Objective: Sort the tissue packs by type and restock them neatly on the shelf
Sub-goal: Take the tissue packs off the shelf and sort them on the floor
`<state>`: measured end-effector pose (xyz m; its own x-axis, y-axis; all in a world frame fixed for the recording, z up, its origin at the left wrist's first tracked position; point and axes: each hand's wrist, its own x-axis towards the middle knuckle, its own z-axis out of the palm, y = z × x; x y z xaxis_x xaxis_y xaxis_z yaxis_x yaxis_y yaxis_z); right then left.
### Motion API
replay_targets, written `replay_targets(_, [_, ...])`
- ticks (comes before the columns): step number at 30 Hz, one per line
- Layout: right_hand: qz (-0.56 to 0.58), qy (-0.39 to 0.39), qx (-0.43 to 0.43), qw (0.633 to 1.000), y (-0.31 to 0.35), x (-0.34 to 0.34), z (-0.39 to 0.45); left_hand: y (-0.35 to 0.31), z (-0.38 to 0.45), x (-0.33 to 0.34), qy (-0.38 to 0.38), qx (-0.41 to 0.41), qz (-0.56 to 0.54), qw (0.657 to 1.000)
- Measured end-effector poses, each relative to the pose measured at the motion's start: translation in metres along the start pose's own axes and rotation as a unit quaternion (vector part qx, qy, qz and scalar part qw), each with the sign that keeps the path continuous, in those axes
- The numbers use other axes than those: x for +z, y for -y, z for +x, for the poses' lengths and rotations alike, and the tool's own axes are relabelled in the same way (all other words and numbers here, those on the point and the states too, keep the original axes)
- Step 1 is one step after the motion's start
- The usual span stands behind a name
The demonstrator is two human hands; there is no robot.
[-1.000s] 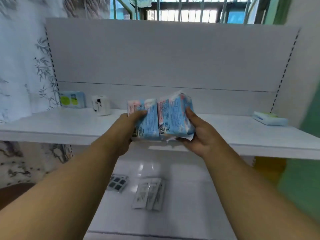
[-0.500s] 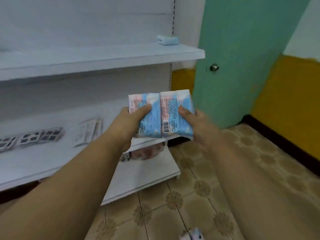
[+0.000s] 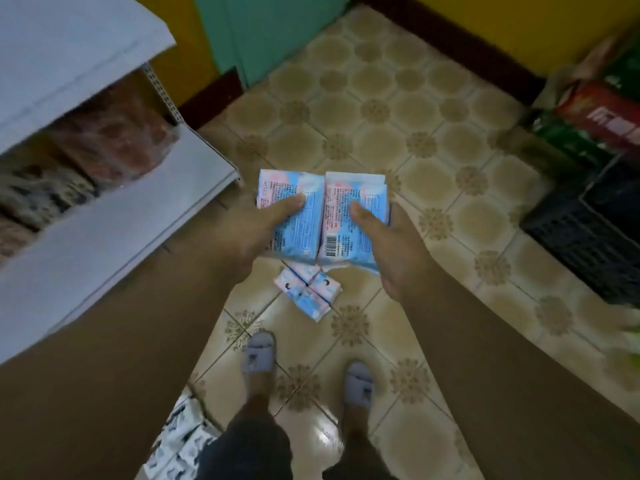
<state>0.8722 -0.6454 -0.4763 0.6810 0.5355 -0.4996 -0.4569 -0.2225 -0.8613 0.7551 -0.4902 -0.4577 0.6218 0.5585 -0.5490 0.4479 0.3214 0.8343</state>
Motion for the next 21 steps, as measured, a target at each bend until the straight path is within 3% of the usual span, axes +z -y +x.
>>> replay_targets(4, [0.024,-0.064,0.052,0.996,-0.076,-0.033,0.035,0.073,0.057,0.023,0.040,-0.030,0.055,0.997])
replay_targets(10, [0.047,-0.160,0.147,0.975,-0.255,-0.058,0.102,0.228,0.145,0.048,0.063,-0.102,0.161,0.980])
replay_targets(14, [0.035,-0.213,0.207,0.954,-0.382,-0.090,0.136,0.345,0.200,0.082,0.024,-0.097,0.224,0.969])
replay_targets(21, [0.013,-0.256,0.291,0.922,-0.537,-0.146,0.188,0.508,0.281,0.135,0.107,-0.091,0.365,0.920])
